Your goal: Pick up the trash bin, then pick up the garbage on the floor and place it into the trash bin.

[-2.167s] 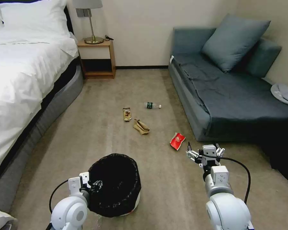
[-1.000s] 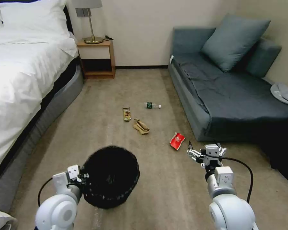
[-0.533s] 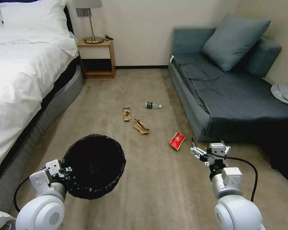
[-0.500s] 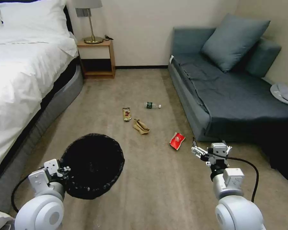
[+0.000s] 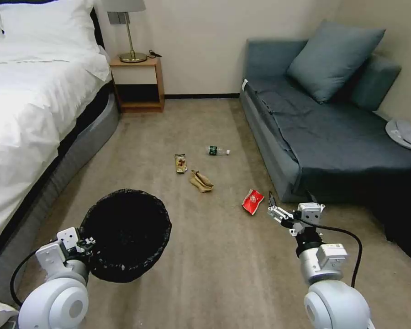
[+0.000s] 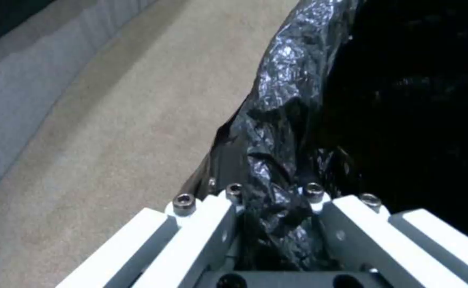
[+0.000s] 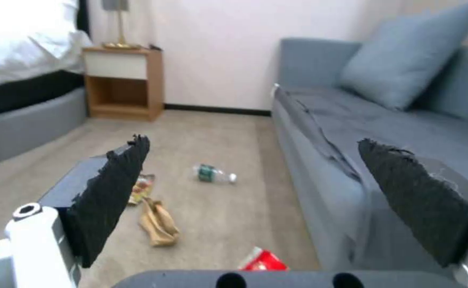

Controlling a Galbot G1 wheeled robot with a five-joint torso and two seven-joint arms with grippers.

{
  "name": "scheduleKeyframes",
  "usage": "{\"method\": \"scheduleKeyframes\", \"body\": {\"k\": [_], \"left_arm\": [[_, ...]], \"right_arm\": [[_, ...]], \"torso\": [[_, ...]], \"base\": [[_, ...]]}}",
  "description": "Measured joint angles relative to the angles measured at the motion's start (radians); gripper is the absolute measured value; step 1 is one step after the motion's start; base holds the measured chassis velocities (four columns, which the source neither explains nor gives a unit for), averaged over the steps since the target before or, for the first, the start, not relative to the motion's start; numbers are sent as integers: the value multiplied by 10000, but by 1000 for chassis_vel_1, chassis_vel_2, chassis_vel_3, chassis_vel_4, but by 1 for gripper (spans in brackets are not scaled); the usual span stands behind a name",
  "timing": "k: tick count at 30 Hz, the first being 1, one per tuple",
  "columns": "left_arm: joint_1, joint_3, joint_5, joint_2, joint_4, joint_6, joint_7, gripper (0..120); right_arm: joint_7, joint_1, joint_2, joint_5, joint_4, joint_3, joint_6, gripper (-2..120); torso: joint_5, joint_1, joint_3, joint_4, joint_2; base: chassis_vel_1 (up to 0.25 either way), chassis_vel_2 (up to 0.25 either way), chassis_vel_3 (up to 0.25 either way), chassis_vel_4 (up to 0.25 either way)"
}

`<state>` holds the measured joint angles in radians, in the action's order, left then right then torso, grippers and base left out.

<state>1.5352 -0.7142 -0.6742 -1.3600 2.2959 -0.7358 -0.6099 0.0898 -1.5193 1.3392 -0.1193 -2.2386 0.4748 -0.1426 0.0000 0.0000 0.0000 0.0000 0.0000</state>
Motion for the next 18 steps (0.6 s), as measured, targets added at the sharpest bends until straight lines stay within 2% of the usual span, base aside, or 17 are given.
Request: {"method": "scheduleKeyframes", "body": {"k": [14, 18], "left_arm": [[-111, -157, 6, 113, -176, 4, 187, 3], [-147, -163, 5, 121, -228, 4, 197, 3]], "right_arm": [[-366, 81, 133, 30, 205, -52, 125, 100], [-370, 98, 140, 42, 220, -44, 103, 100]], "torso": [[0, -1, -1, 0, 1], [0, -1, -1, 0, 1]], "base": [[0, 0, 0, 0], [-120, 104, 91, -101]]}}
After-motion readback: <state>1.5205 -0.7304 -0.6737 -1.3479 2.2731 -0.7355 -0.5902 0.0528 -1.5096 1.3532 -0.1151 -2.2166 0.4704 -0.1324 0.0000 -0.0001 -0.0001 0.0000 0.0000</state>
